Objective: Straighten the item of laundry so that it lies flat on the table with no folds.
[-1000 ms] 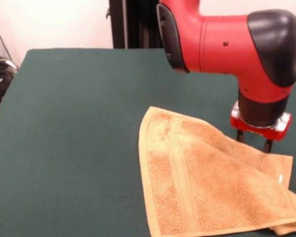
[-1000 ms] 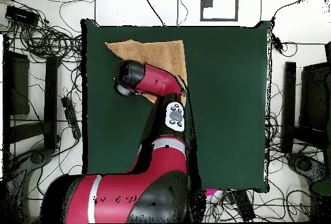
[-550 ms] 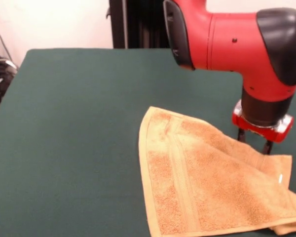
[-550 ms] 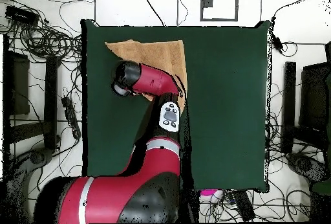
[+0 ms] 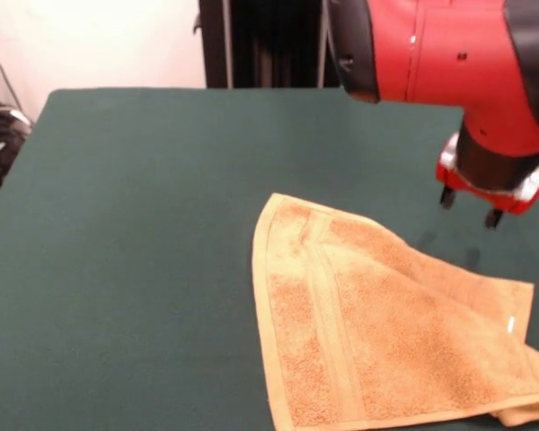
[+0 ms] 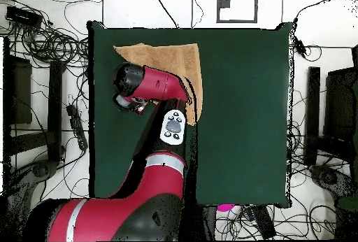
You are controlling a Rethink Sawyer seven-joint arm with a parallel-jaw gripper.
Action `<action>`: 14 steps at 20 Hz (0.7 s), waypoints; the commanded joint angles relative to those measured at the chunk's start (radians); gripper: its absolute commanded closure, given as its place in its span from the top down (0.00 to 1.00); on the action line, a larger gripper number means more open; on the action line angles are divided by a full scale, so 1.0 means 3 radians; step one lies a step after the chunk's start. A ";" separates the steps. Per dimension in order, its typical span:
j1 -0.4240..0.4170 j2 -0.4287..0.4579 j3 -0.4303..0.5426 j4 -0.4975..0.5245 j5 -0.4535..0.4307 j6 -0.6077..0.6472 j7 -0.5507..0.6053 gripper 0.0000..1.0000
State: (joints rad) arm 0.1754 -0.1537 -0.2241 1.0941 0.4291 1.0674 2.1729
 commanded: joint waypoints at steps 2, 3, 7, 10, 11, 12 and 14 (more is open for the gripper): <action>0.0041 -0.0037 0.0005 -0.0306 0.0000 0.0324 0.0968 1.00; 0.0029 0.0001 0.0017 -0.0325 0.0037 0.0155 0.0974 1.00; -0.0004 0.0145 0.0051 -0.0487 0.0127 -0.0395 0.0983 1.00; -0.0020 0.0203 0.0021 -0.0693 0.0123 -0.0495 0.1000 1.00; -0.0007 0.0206 -0.0011 -0.0749 0.0117 -0.0536 0.1035 1.00; -0.0012 0.0257 -0.0083 -0.0902 0.0093 -0.0554 0.1076 1.00; -0.0025 0.0317 -0.0111 -0.1082 0.0111 -0.0469 0.1126 1.00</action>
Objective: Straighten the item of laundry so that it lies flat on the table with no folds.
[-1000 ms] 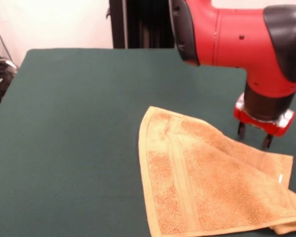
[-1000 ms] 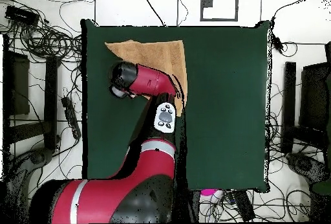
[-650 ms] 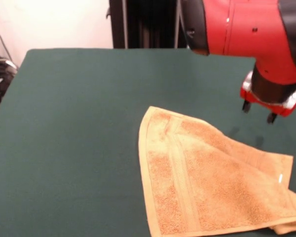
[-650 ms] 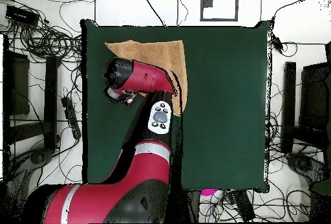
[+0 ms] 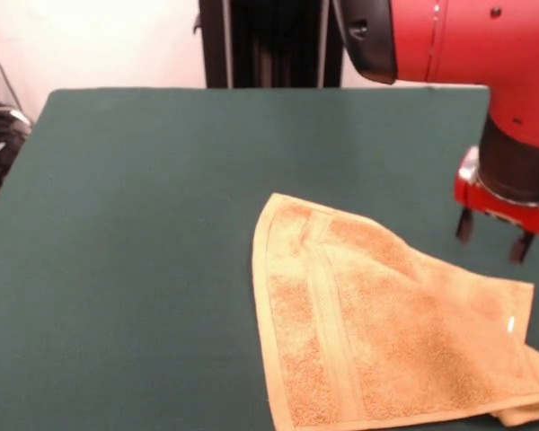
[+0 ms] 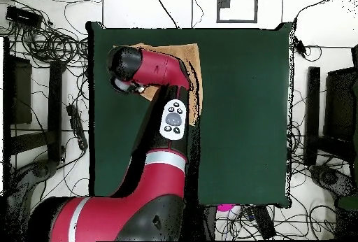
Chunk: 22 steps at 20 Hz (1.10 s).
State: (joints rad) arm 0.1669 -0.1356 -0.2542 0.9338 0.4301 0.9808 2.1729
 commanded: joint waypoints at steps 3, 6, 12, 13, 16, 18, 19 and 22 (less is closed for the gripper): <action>0.0006 0.0356 -0.0057 -0.0720 0.0130 -0.0128 0.1191 1.00; -0.0019 0.0503 -0.0076 -0.0817 0.0145 -0.0191 0.1172 1.00; -0.0066 0.0811 -0.0136 -0.0987 0.0131 -0.0211 0.1121 1.00; -0.0065 0.0845 -0.0137 -0.0985 0.0128 -0.0212 0.1112 1.00; -0.0085 0.1030 -0.0206 -0.1120 0.0108 -0.0164 0.1154 1.00; -0.0091 0.1151 -0.0312 -0.1215 0.0076 -0.0132 0.1219 1.00; -0.0096 0.1206 -0.0373 -0.1261 0.0060 -0.0099 0.1255 1.00; -0.0158 0.1378 -0.0505 -0.1476 0.0089 0.0213 0.1289 1.00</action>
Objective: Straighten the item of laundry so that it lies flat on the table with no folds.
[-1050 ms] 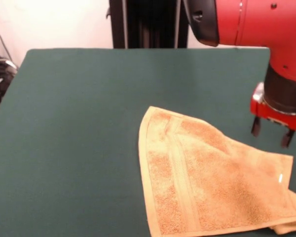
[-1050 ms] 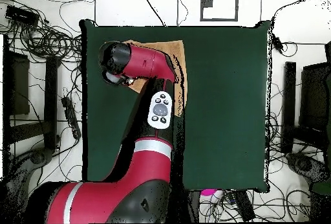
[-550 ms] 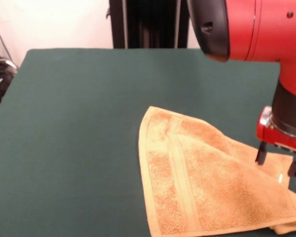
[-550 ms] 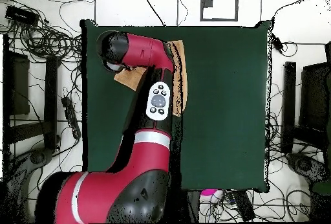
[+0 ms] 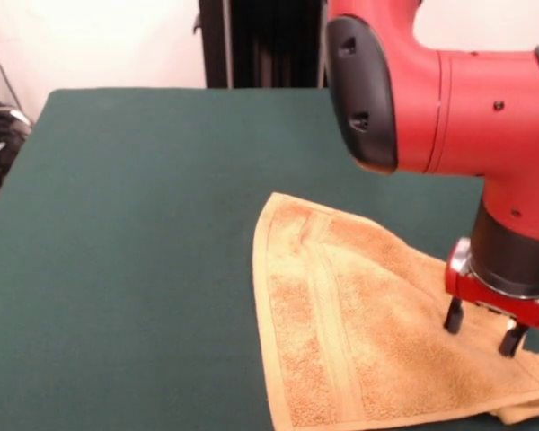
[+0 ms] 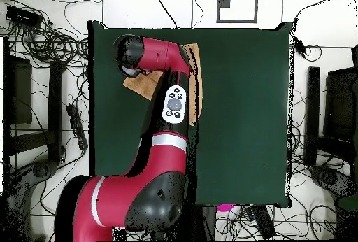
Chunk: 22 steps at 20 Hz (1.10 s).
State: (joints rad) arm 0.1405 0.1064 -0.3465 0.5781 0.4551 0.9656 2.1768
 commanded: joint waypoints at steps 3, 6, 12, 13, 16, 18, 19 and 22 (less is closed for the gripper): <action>-0.0085 0.0613 -0.0285 -0.0374 0.0022 0.0505 0.1298 1.00; -0.0069 0.0509 -0.0220 -0.0313 0.0048 0.0570 0.1253 1.00; -0.0006 0.0112 -0.0114 -0.0056 0.0033 0.0718 0.1124 1.00; -0.0001 0.0053 -0.0119 -0.0045 0.0036 0.0772 0.1117 1.00; 0.0024 -0.0174 -0.0123 0.0104 0.0010 0.0816 0.1044 1.00; 0.0036 -0.0259 -0.0121 0.0167 -0.0001 0.0834 0.1022 1.00; 0.0056 -0.0317 -0.0125 0.0230 -0.0015 0.0819 0.1018 1.00; 0.0096 -0.0479 -0.0171 0.0336 -0.0063 0.0852 0.1017 1.00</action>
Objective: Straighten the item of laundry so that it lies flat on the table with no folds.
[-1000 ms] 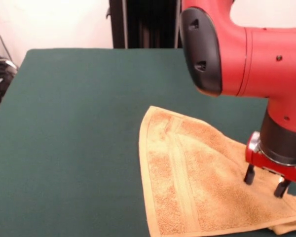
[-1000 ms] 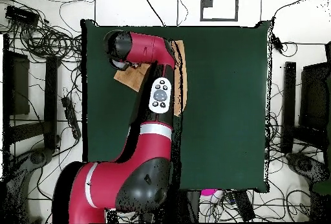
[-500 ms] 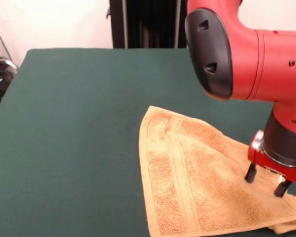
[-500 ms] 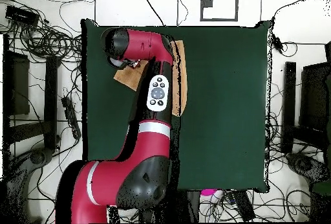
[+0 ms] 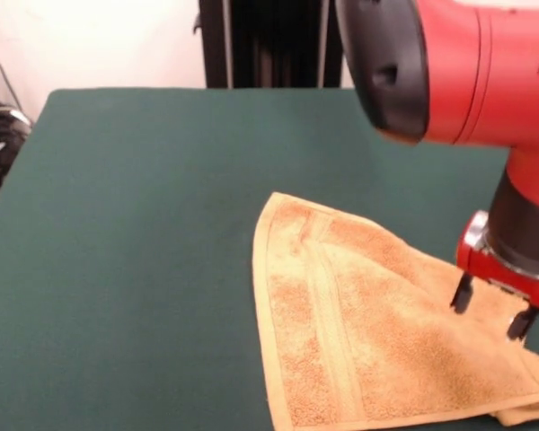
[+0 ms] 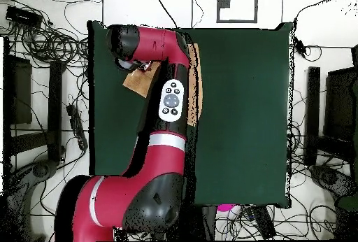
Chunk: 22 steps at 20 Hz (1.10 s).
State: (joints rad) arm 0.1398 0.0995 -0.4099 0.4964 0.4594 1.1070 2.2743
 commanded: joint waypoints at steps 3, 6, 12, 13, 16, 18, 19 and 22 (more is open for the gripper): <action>0.0088 -0.0551 0.0038 0.0644 -0.0091 0.0493 0.0639 1.00; 0.0126 -0.0500 0.0110 0.0847 -0.0100 0.0373 0.0663 1.00; 0.0147 -0.0354 0.0177 0.0949 -0.0093 0.0364 0.0735 1.00; 0.0145 -0.0335 0.0176 0.0946 -0.0092 0.0365 0.0751 1.00; 0.0138 -0.0285 0.0178 0.0945 -0.0093 0.0353 0.0786 1.00; 0.0144 -0.0275 0.0188 0.0969 -0.0091 0.0349 0.0787 1.00; 0.0143 -0.0267 0.0186 0.0974 -0.0092 0.0352 0.0789 1.00; 0.0143 -0.0202 0.0165 0.0955 -0.0104 0.0306 0.0832 1.00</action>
State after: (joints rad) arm 0.1485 -0.0320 -0.4275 0.6311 0.4414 1.1315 2.2743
